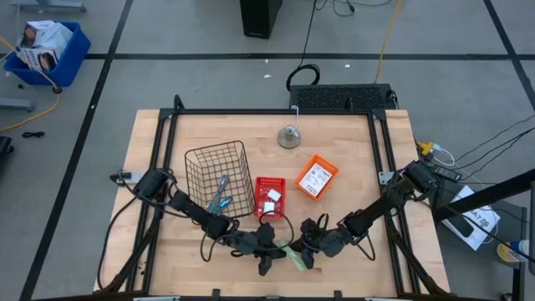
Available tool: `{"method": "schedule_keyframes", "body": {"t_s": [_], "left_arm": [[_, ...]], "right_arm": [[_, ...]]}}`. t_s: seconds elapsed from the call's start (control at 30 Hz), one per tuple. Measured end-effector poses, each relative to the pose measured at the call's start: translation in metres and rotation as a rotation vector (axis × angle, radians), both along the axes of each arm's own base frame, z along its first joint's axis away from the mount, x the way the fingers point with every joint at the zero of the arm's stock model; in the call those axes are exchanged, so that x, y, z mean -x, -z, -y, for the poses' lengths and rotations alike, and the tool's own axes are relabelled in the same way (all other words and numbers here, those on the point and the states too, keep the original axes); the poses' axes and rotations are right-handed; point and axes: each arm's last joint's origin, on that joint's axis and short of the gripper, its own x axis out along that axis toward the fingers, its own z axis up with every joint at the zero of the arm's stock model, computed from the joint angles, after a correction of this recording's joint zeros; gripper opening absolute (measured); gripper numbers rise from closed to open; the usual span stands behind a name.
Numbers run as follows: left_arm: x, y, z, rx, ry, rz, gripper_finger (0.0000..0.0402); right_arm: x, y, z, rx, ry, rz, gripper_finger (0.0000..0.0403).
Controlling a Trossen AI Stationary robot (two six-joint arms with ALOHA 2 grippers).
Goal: Pick and place items into bin
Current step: Put the card reader box into the orange basket
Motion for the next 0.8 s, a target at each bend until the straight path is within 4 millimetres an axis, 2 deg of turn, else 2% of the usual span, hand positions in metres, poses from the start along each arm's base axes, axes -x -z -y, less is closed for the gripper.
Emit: {"method": "schedule_keyframes", "body": {"t_s": [0.8], "left_arm": [[0.0048,0.0000,0.0092,0.004,0.032,-0.001,0.0031]], "right_arm": [[0.0003,-0.0002,-0.0007,0.022,-0.014,0.005,0.0000]]}}
